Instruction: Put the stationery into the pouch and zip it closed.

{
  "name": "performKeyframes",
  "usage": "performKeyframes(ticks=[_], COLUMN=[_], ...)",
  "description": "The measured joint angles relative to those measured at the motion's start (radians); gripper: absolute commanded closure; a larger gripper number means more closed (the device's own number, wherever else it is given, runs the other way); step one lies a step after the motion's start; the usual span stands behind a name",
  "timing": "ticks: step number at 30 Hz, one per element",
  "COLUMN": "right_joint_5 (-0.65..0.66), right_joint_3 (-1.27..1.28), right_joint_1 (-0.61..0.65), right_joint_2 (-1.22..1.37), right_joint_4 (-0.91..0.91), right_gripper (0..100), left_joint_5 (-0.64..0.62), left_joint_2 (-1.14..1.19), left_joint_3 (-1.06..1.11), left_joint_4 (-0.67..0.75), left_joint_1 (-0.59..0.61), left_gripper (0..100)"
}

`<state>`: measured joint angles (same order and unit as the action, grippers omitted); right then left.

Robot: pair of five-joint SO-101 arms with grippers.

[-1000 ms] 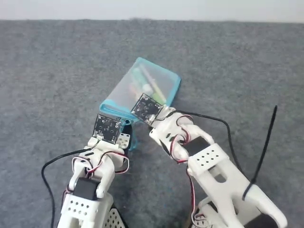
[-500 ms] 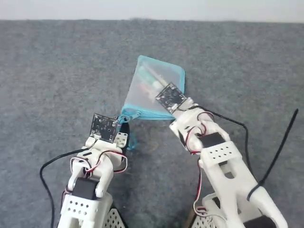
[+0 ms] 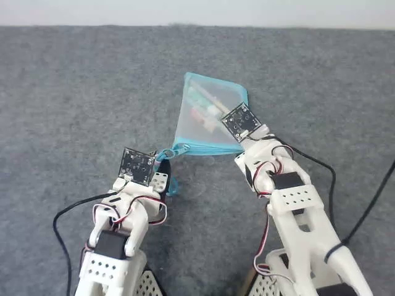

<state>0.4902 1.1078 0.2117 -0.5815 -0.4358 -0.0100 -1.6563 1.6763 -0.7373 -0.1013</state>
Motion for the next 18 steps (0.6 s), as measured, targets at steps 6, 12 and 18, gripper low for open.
performKeyframes(ticks=[6, 12, 18], right_joint_5=[-0.038, -0.051, -0.052], right_joint_3=[0.000, 0.002, 0.032], right_joint_1=[0.000, -0.012, 0.121], right_joint_2=[-0.002, -0.021, -0.235], right_joint_4=[-0.026, -0.130, -0.241], right_gripper=[98.8, 90.5, 81.5], left_joint_5=[0.000, 0.000, 0.049], left_joint_2=[0.000, 0.000, -0.002], left_joint_3=[0.000, 0.000, 0.000], left_joint_4=[0.000, 0.000, 0.000], left_joint_1=[0.000, 0.006, -0.025], left_gripper=[91, 89, 94])
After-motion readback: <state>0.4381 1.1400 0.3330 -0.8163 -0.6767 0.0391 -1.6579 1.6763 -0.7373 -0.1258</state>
